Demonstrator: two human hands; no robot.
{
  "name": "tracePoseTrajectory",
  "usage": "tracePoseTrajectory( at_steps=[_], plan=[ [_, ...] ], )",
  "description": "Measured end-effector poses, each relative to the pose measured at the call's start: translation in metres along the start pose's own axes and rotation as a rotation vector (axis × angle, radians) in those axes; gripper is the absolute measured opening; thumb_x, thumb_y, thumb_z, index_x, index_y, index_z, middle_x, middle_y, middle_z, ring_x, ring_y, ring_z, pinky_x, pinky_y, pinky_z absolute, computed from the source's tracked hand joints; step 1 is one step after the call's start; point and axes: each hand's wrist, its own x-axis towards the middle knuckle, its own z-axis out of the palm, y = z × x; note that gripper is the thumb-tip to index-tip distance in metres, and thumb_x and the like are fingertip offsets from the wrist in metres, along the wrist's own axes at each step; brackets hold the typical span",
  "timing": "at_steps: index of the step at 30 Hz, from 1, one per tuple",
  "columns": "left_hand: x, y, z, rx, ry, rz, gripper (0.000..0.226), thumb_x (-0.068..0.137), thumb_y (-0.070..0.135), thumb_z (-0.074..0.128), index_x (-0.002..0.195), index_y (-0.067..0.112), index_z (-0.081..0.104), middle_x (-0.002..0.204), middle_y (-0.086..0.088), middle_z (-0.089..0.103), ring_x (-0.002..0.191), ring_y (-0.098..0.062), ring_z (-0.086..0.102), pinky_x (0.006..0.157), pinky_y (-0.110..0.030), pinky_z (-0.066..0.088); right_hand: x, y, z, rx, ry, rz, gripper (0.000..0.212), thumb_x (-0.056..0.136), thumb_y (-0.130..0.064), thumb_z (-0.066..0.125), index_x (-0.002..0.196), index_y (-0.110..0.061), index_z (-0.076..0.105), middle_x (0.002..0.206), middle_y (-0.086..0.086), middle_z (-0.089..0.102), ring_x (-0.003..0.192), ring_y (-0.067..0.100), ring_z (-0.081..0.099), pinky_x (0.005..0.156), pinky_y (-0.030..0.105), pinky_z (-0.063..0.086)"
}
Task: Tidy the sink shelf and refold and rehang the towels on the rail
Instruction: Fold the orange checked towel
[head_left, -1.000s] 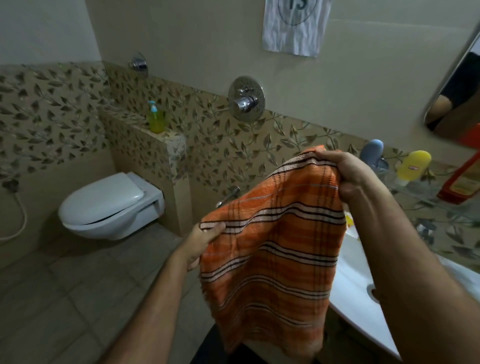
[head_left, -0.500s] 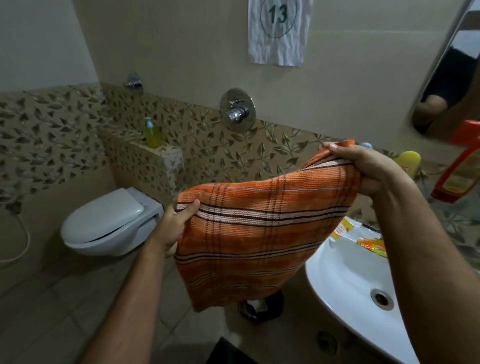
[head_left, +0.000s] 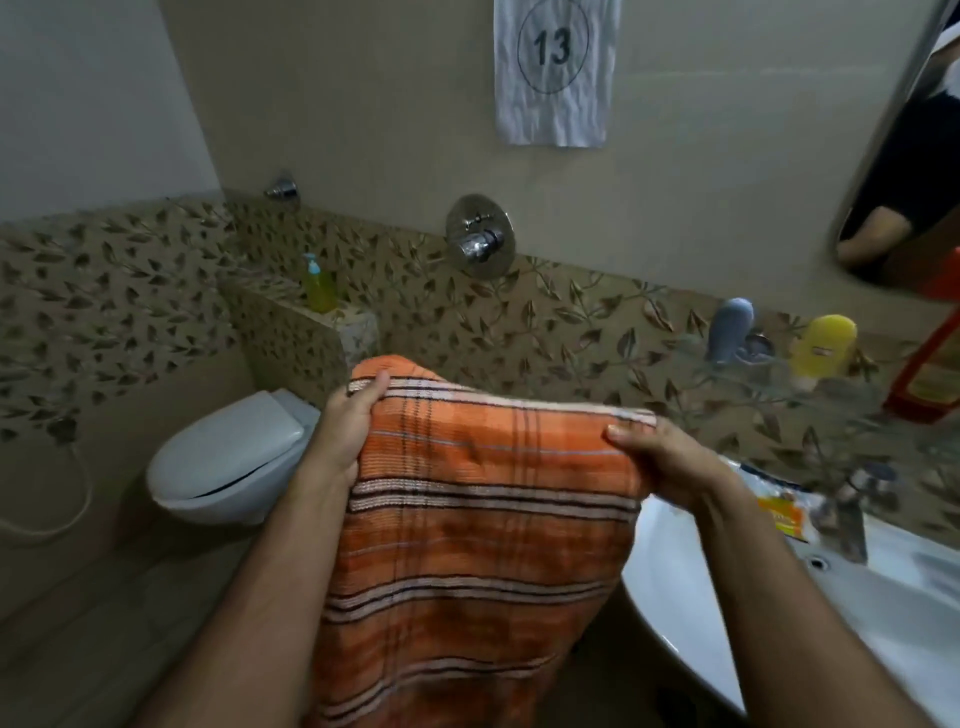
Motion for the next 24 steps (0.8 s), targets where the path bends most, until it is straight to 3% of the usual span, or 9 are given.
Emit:
tracePoseTrajectory(
  at_steps=[1, 3, 6, 8, 11, 16, 19, 22, 24],
  plan=[
    [0.0, 0.004, -0.005, -0.027, 0.003, 0.001, 0.014, 0.095, 0.018, 0.059, 0.093, 0.008, 0.068, 0.075, -0.005, 0.074, 0.072, -0.022, 0.071, 0.061, -0.031, 0.059, -0.003, -0.01, -0.002, 0.049, -0.02, -0.045, 0.071, 0.055, -0.029, 0.093, 0.116, -0.002, 0.069, 0.11, 0.023, 0.07, 0.092, 0.03, 0.071, 0.08, 0.038, 0.059],
    [0.001, 0.014, -0.011, -0.078, -0.012, 0.002, 0.016, 0.096, 0.018, 0.057, 0.098, 0.006, 0.067, 0.077, -0.006, 0.075, 0.069, -0.021, 0.072, 0.056, -0.031, 0.059, -0.01, -0.019, -0.003, 0.148, -0.061, -0.133, 0.069, 0.045, -0.035, 0.097, 0.105, -0.008, 0.076, 0.097, 0.016, 0.074, 0.082, 0.024, 0.073, 0.073, 0.035, 0.061],
    [0.001, 0.019, -0.014, -0.074, -0.001, -0.02, 0.017, 0.096, 0.018, 0.057, 0.102, 0.004, 0.065, 0.076, -0.008, 0.074, 0.064, -0.021, 0.072, 0.052, -0.032, 0.058, -0.023, 0.002, 0.01, 0.13, -0.138, 0.054, 0.066, 0.033, -0.033, 0.1, 0.092, -0.012, 0.081, 0.095, 0.014, 0.076, 0.083, 0.024, 0.074, 0.069, 0.034, 0.061],
    [0.003, 0.016, -0.019, -0.039, 0.025, -0.044, 0.018, 0.096, 0.018, 0.057, 0.102, 0.003, 0.065, 0.071, -0.009, 0.073, 0.06, -0.022, 0.071, 0.049, -0.032, 0.057, -0.024, 0.006, 0.018, 0.042, -0.181, 0.135, 0.058, 0.052, -0.028, 0.096, 0.102, -0.007, 0.077, 0.105, 0.019, 0.073, 0.093, 0.027, 0.073, 0.076, 0.035, 0.06],
    [0.005, 0.017, -0.034, -0.002, 0.038, -0.076, 0.016, 0.096, 0.017, 0.057, 0.097, 0.004, 0.065, 0.067, -0.009, 0.073, 0.057, -0.022, 0.071, 0.047, -0.033, 0.056, -0.019, -0.018, 0.024, -0.051, -0.016, 0.01, 0.034, 0.086, -0.021, 0.063, 0.113, -0.003, 0.07, 0.111, 0.022, 0.071, 0.098, 0.028, 0.071, 0.077, 0.032, 0.059],
    [0.014, 0.045, -0.043, 0.052, 0.003, 0.0, 0.012, 0.096, 0.013, 0.057, 0.089, 0.006, 0.063, 0.062, -0.004, 0.072, 0.054, -0.015, 0.07, 0.046, -0.028, 0.055, -0.019, -0.067, 0.035, -0.25, -0.013, -0.184, 0.04, 0.08, -0.033, 0.065, 0.109, -0.007, 0.073, 0.111, 0.021, 0.071, 0.102, 0.031, 0.07, 0.087, 0.035, 0.058],
    [0.016, 0.06, -0.045, 0.104, -0.021, 0.043, 0.012, 0.097, 0.012, 0.057, 0.089, 0.007, 0.064, 0.063, -0.002, 0.072, 0.056, -0.013, 0.07, 0.047, -0.025, 0.055, -0.016, -0.08, 0.043, -0.276, 0.042, -0.276, 0.03, 0.083, -0.028, 0.064, 0.105, -0.01, 0.073, 0.103, 0.019, 0.074, 0.096, 0.03, 0.072, 0.082, 0.035, 0.06],
    [0.019, 0.064, -0.048, 0.095, -0.012, 0.055, 0.011, 0.096, 0.013, 0.057, 0.09, 0.009, 0.065, 0.064, -0.001, 0.073, 0.058, -0.013, 0.07, 0.048, -0.026, 0.056, -0.016, -0.084, 0.047, -0.266, 0.043, -0.264, 0.026, 0.085, -0.021, 0.064, 0.105, -0.006, 0.069, 0.1, 0.017, 0.074, 0.092, 0.03, 0.072, 0.077, 0.034, 0.06],
    [0.017, 0.066, -0.048, 0.057, -0.034, 0.055, 0.012, 0.097, 0.015, 0.057, 0.091, 0.009, 0.065, 0.066, -0.003, 0.073, 0.059, -0.015, 0.071, 0.049, -0.027, 0.056, -0.017, -0.082, 0.047, -0.223, 0.004, -0.22, 0.038, 0.075, -0.027, 0.078, 0.104, -0.005, 0.069, 0.098, 0.018, 0.073, 0.089, 0.031, 0.072, 0.075, 0.036, 0.061]
  ],
)
